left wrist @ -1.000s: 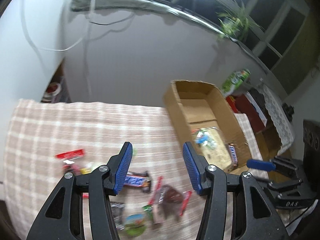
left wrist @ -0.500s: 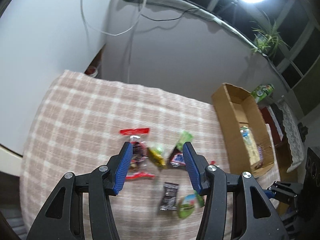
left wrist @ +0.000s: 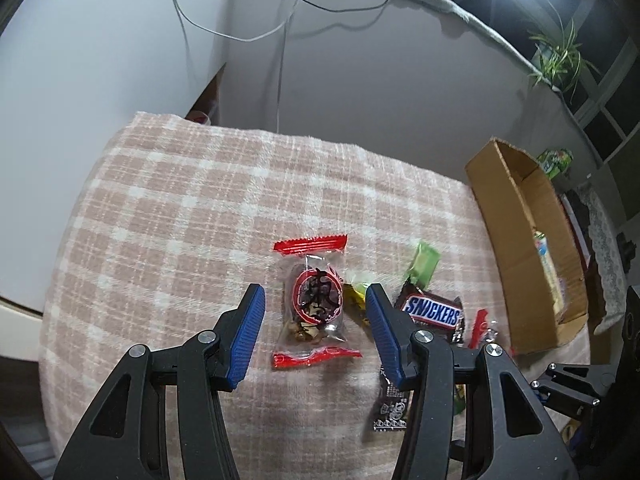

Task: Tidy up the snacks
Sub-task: 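Grasp the red-wrapped candy with the left gripper while the right gripper returns to the snacks, then lift the red candy with the left gripper while the right gripper grasps the round green treat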

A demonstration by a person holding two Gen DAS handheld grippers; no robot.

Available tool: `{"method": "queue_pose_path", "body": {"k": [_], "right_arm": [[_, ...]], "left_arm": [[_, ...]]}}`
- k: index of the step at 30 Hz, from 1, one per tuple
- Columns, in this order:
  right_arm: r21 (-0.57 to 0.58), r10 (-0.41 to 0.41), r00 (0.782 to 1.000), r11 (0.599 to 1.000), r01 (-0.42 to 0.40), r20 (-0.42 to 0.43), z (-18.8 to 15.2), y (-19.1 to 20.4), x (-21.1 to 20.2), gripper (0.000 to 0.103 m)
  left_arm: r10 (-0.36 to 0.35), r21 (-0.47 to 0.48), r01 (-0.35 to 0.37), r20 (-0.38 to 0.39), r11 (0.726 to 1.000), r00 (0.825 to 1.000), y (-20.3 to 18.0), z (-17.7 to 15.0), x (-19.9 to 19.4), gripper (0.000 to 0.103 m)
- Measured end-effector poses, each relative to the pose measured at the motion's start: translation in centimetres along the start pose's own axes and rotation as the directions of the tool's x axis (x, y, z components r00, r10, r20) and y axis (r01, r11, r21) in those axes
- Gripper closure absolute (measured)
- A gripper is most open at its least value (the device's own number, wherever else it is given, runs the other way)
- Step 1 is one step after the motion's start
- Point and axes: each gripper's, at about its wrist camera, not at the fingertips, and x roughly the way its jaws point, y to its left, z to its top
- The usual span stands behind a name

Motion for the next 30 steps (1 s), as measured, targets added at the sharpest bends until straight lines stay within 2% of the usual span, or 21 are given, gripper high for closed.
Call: {"method": "queue_pose_path", "body": {"k": [6, 7, 13, 15, 22, 27, 29, 30], "right_arm": [[0.013, -0.004, 1.0, 1.0, 0.004, -0.028, 0.3, -0.5, 1.6, 0.056], [0.015, -0.003, 1.0, 1.0, 0.003, -0.031, 0.3, -0.5, 1.7, 0.057], [0.003, -0.002, 0.998, 1.0, 0.002, -0.056, 0.1, -0.3, 2.9, 0.059], [0.002, -0.004, 0.998, 1.0, 0.004, -0.067, 0.1, -0.3, 3.3, 0.062], [0.002, -0.023, 0.998, 1.0, 0.023, -0.057, 0.8, -0.4, 3.7, 0.062], [-0.052, -0.037, 0.997, 0.998, 0.033, -0.066, 1.4, 0.4, 4.3, 0.063], [-0.06, -0.051, 0.997, 0.997, 0.047, -0.065, 1.4, 0.6, 4.7, 0.074], [-0.066, -0.054, 0.996, 0.997, 0.05, -0.064, 1.4, 0.7, 4.7, 0.074]], "left_arm": [[0.005, 0.028, -0.004, -0.027, 1.0, 1.0, -0.2, -0.2, 1.4, 0.053], [0.004, 0.03, -0.003, -0.028, 1.0, 1.0, -0.2, -0.2, 1.5, 0.058], [-0.004, 0.016, 0.004, -0.055, 1.0, 0.998, -0.1, -0.3, 2.6, 0.069], [-0.013, -0.003, 0.013, -0.06, 1.0, 0.998, 0.2, -0.4, 2.9, 0.069], [-0.018, -0.004, 0.018, -0.059, 1.0, 0.998, 0.4, -0.3, 3.2, 0.07], [-0.01, 0.009, 0.01, -0.051, 1.0, 0.999, 0.3, -0.3, 3.2, 0.071], [-0.006, 0.009, 0.006, -0.045, 1.0, 0.999, -0.1, -0.1, 3.6, 0.071], [-0.004, 0.006, 0.004, -0.044, 1.0, 0.999, -0.2, 0.0, 3.7, 0.071]]}}
